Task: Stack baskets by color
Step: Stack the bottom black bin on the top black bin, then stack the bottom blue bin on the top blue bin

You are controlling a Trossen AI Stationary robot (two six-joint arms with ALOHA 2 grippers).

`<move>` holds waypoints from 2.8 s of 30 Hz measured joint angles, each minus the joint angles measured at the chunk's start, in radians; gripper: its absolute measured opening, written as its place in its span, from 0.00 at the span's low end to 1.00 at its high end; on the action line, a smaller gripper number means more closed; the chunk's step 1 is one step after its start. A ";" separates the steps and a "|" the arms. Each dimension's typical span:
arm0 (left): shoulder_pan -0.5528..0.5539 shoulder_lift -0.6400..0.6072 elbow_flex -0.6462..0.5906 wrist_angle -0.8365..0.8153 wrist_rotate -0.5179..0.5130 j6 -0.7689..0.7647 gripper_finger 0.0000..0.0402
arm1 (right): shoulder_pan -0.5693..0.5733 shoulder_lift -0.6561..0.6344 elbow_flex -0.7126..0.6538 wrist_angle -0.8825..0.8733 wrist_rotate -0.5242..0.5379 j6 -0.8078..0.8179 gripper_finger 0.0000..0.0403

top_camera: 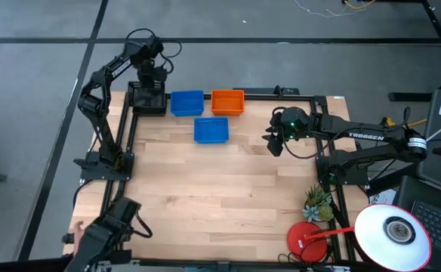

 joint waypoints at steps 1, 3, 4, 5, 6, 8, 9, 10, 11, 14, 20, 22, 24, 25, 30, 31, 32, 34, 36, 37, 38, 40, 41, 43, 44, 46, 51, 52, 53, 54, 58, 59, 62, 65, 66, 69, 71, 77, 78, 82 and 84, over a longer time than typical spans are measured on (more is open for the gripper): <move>0.000 0.000 0.000 0.001 0.014 0.008 0.00 | 0.000 0.000 0.000 0.000 0.000 0.001 0.40; 0.000 0.004 0.000 0.005 0.026 0.030 0.00 | 0.000 0.000 0.000 0.000 0.000 0.001 0.40; 0.000 0.011 0.000 0.012 0.026 0.035 0.00 | 0.000 0.000 0.000 0.000 0.000 0.001 0.40; 0.000 0.021 0.000 0.022 0.026 0.039 0.00 | 0.000 0.000 0.000 0.000 0.000 0.000 0.40; 0.000 0.031 0.000 0.027 0.026 0.042 0.00 | 0.000 0.000 0.000 0.000 0.000 -0.007 0.40; 0.000 0.052 0.000 0.026 0.026 0.042 0.00 | 0.000 0.000 0.000 -0.001 0.000 -0.011 0.40; 0.000 0.064 0.000 0.027 0.024 0.042 0.00 | 0.000 0.000 0.000 -0.001 0.000 -0.011 0.40; 0.000 0.075 0.000 0.027 0.021 0.042 0.00 | 0.000 0.000 0.000 -0.001 0.000 -0.011 0.40; 0.000 0.087 0.000 0.027 0.018 0.042 0.00 | 0.000 0.000 0.000 -0.001 0.000 -0.011 0.40; 0.000 0.110 0.000 0.027 0.012 0.040 0.00 | 0.000 0.000 0.000 -0.001 0.000 -0.011 0.40; 0.000 0.137 0.000 0.027 0.006 0.020 0.00 | 0.000 0.000 0.000 -0.001 -0.001 -0.009 0.40; 0.000 0.142 0.000 0.027 0.000 0.002 0.00 | 0.000 0.000 0.000 -0.001 -0.001 -0.008 0.40; -0.001 0.143 0.000 0.027 -0.039 -0.050 0.01 | 0.000 0.000 0.000 -0.002 -0.001 -0.007 0.40; -0.006 0.142 0.000 0.026 -0.070 -0.080 0.02 | 0.000 0.000 0.000 -0.002 -0.001 -0.007 0.40; -0.013 0.142 0.000 0.027 -0.067 -0.111 0.08 | 0.000 0.000 0.000 -0.006 -0.002 -0.007 0.40; -0.013 0.142 0.000 0.028 -0.058 -0.109 0.09 | 0.000 0.000 0.000 -0.010 -0.002 -0.007 0.40; -0.013 0.142 0.000 0.028 -0.055 -0.108 0.11 | 0.000 0.000 0.000 -0.012 -0.002 -0.007 0.40; -0.013 0.142 0.000 0.028 -0.055 -0.108 0.14 | 0.000 0.000 0.000 -0.014 -0.002 -0.007 0.40; -0.013 0.142 0.000 0.028 -0.055 -0.108 0.16 | 0.000 0.000 0.000 -0.016 -0.002 -0.007 0.40; -0.013 0.142 0.000 0.028 -0.055 -0.109 0.17 | 0.000 0.000 0.000 -0.016 -0.002 -0.008 0.40; -0.013 0.142 0.000 0.028 -0.057 -0.110 0.18 | 0.000 0.000 0.000 -0.016 -0.002 -0.009 0.40; -0.015 0.142 0.000 0.027 -0.078 -0.128 0.19 | 0.000 0.000 0.000 -0.016 -0.002 -0.009 0.40; -0.020 0.142 0.005 0.021 -0.107 -0.150 0.19 | 0.000 0.000 0.000 -0.014 -0.002 -0.010 0.40; -0.031 0.142 0.023 0.013 -0.174 -0.183 0.19 | 0.000 0.000 0.000 -0.001 -0.002 -0.010 0.40; -0.040 0.142 0.037 0.003 -0.205 -0.198 0.19 | 0.000 0.000 0.000 0.012 -0.002 -0.010 0.40; -0.061 0.142 0.073 -0.032 -0.230 -0.219 0.18 | 0.000 0.000 0.000 0.039 -0.002 -0.010 0.40; -0.125 0.140 0.182 -0.075 -0.234 -0.364 0.18 | 0.000 0.010 0.000 0.127 -0.017 0.002 0.40; -0.142 0.140 0.203 -0.086 -0.226 -0.411 0.18 | 0.001 0.021 0.000 0.156 -0.018 0.015 0.40; -0.160 0.139 0.221 -0.093 -0.201 -0.468 0.18 | 0.001 0.037 0.000 0.186 -0.018 0.028 0.40; -0.180 0.136 0.239 -0.103 -0.167 -0.530 0.18 | 0.000 0.058 0.000 0.218 -0.018 0.044 0.40; -0.266 0.134 0.295 -0.195 -0.037 -0.747 0.18 | 0.000 0.158 0.001 0.320 -0.018 0.033 0.40; -0.289 0.134 0.306 -0.252 -0.020 -0.817 0.18 | -0.002 0.183 0.009 0.341 -0.018 0.014 0.40; -0.355 0.108 0.294 -0.383 0.073 -0.921 0.18 | -0.013 0.252 0.084 0.360 -0.021 -0.042 0.40; -0.426 0.009 0.221 -0.362 0.171 -0.920 0.18 | -0.015 0.329 0.194 0.325 -0.027 -0.128 0.40; -0.448 -0.032 0.190 -0.364 0.195 -0.921 0.18 | -0.015 0.357 0.232 0.295 -0.036 -0.157 0.40; -0.510 -0.172 0.068 -0.307 0.227 -0.933 0.18 | -0.014 0.427 0.356 0.164 -0.034 -0.231 0.40; -0.547 -0.292 -0.040 -0.209 0.236 -0.980 0.18 | -0.023 0.460 0.437 0.065 -0.030 -0.259 0.40; -0.673 -0.645 -0.432 0.046 0.264 -1.168 0.18 | -0.033 0.506 0.587 -0.179 -0.037 -0.304 0.40; -0.698 -0.704 -0.498 0.093 0.265 -1.217 0.18 | -0.035 0.506 0.598 -0.195 -0.038 -0.302 0.40; -0.804 -0.932 -0.744 0.272 0.260 -1.408 0.18 | -0.039 0.508 0.603 -0.190 -0.037 -0.282 0.40; -0.854 -1.028 -0.848 0.389 0.258 -1.497 0.18 | -0.039 0.515 0.605 -0.169 -0.037 -0.263 0.40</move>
